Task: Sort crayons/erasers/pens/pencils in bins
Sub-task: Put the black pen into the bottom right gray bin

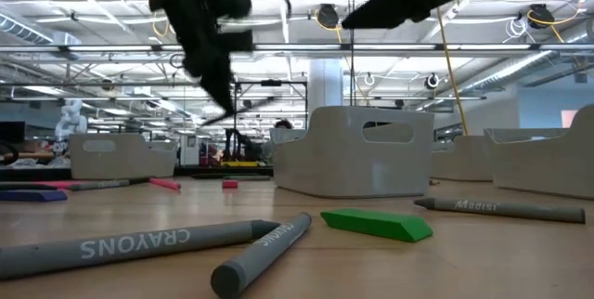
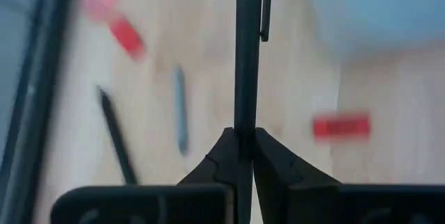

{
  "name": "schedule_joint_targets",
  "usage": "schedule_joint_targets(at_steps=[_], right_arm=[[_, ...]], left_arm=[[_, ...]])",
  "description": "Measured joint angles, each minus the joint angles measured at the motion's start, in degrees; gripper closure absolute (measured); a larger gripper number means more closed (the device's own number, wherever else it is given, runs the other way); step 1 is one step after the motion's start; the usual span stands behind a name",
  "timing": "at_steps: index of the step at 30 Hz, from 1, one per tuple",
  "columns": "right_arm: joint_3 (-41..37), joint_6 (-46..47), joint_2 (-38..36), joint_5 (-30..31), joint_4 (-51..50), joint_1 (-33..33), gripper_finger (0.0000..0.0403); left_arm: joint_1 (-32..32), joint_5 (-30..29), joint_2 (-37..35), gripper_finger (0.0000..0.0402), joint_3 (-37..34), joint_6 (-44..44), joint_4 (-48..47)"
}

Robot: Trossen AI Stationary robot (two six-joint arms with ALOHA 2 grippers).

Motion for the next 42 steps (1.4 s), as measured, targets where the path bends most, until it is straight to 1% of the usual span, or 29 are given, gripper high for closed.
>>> schedule_joint_targets(at_steps=[5, 8, 10, 11, 13, 14, 15, 16, 18, 20, 24, 27, 30, 33, 35, 38, 42], right_arm=[[-6.5, 4.1, 1.2, 0.6, 18.7, 0.0, 0.0199], [-9.3, 4.4, 3.3, 5.9, 28.6, -0.2, 0.0194], [-9.7, 4.3, 4.8, 9.3, 33.0, -0.6, 0.0194], [-9.8, 4.4, 5.4, 10.4, 34.4, -0.7, 0.0194], [-9.8, 5.0, 6.8, 10.8, 38.2, -1.3, 0.0197], [-9.8, 5.8, 7.3, 11.7, 39.7, -1.7, 0.0199], [-9.8, 6.8, 7.6, 13.9, 40.5, -1.9, 0.0201], [-9.8, 7.7, 7.7, 16.3, 41.1, -2.3, 0.0203], [-9.8, 8.0, 7.9, 18.3, 42.3, -3.2, 0.0207], [-9.8, 7.0, 8.0, 17.7, 43.5, -3.8, 0.0209], [-9.8, 2.8, 7.8, 13.6, 49.1, -4.7, 0.0211], [-9.8, 1.1, 7.9, 13.4, 51.9, -5.4, 0.0211], [-9.8, 1.3, 7.9, 13.4, 53.3, -6.5, 0.0214], [-9.8, 1.6, 7.9, 13.1, 55.0, -7.6, 0.0222], [-9.8, 1.3, 7.9, 11.4, 55.8, -8.3, 0.023], [-9.8, 1.2, 7.9, 9.6, 56.6, -9.0, 0.0243], [-9.8, 1.0, 7.9, 9.0, 57.1, -9.6, 0.0258]], left_arm=[[-2.2, 3.8, -3.6, 0.0375, 0.0, -1.5, 11.9], [-3.6, 4.5, -3.6, 0.0374, 0.1, -2.0, 21.6], [-4.7, 4.5, -2.6, 0.0373, 0.1, -2.0, 26.8], [-5.0, 4.5, -2.0, 0.0373, 0.1, -2.0, 29.8], [-5.7, 4.5, -0.8, 0.0373, 0.1, -2.1, 34.7], [-5.9, 4.5, -0.3, 0.0373, 0.1, -2.1, 36.9], [-6.1, 4.5, 0.4, 0.0373, 0.1, -1.9, 38.9], [-6.4, 4.5, 1.1, 0.0372, 0.1, -1.5, 40.9], [-6.6, 4.6, 1.8, 0.0372, 0.0, -0.8, 41.5], [-6.9, 4.6, 2.5, 0.0372, 0.0, -0.1, 44.0], [-7.0, 4.6, 3.0, 0.0372, 0.0, 0.9, 45.9], [-7.0, 4.6, 3.5, 0.0371, 0.0, 1.1, 48.2], [-7.2, 4.6, 3.6, 0.0371, 0.0, 1.6, 50.4], [-7.6, 4.6, 4.3, 0.0371, 0.1, 2.3, 53.3], [-7.7, 4.6, 4.8, 0.0371, 0.1, 2.3, 54.1], [-8.1, 4.5, 6.6, 0.0371, 0.3, 2.8, 58.6], [-8.3, 2.0, 8.7, 0.0371, 0.1, 3.5, 61.4]])
